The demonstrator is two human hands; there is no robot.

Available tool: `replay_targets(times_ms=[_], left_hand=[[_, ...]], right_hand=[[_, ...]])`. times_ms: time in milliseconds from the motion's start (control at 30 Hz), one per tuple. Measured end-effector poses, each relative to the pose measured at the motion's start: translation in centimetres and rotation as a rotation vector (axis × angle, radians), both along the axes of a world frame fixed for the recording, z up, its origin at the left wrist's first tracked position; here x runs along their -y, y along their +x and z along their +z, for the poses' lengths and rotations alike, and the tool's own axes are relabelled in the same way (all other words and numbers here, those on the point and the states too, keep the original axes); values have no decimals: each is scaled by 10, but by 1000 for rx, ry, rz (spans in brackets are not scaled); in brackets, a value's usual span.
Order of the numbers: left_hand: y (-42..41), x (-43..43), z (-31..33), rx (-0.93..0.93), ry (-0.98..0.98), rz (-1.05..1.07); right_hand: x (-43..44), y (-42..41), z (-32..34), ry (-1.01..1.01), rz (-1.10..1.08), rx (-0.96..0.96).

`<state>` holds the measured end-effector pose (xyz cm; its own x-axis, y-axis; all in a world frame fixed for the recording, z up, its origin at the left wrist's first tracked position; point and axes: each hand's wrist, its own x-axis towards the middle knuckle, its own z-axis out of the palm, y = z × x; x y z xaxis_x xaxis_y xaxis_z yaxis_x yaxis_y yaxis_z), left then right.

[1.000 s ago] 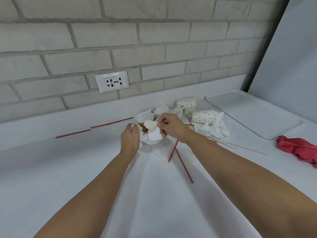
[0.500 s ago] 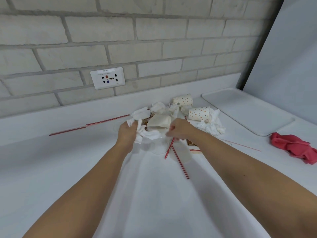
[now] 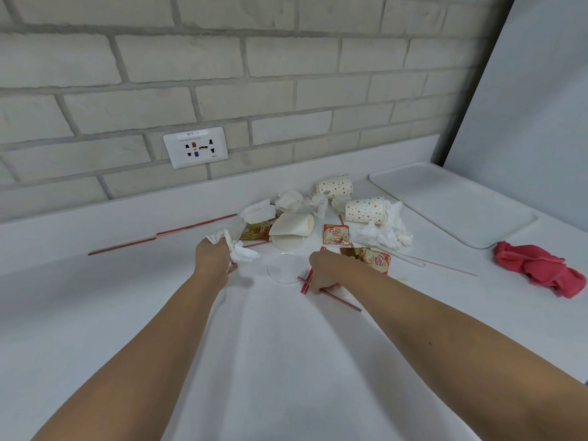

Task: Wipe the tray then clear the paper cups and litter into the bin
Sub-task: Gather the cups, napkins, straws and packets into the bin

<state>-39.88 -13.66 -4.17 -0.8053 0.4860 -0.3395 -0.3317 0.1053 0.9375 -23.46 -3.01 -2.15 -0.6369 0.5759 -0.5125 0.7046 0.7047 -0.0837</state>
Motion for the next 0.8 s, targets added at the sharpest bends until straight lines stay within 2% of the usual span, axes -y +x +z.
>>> replay_targets(times_ms=[200, 367, 500, 567, 667, 800], left_hand=[[-1, 2, 3, -17, -33, -18], [-1, 2, 4, -16, -30, 10], [1, 1, 4, -29, -34, 16], [3, -1, 4, -34, -38, 14], [4, -4, 2, -57, -35, 6], [6, -6, -1, -107, -41, -13]], right_hand=[[0, -4, 7, -25, 11, -32], [-23, -10, 10, -222, -204, -311], [-26, -11, 16, -122, -352, -275], [-20, -9, 13, -4, -303, -283], [-20, -17, -4, 87, -265, -187], [-16, -33, -11, 72, -301, -200]])
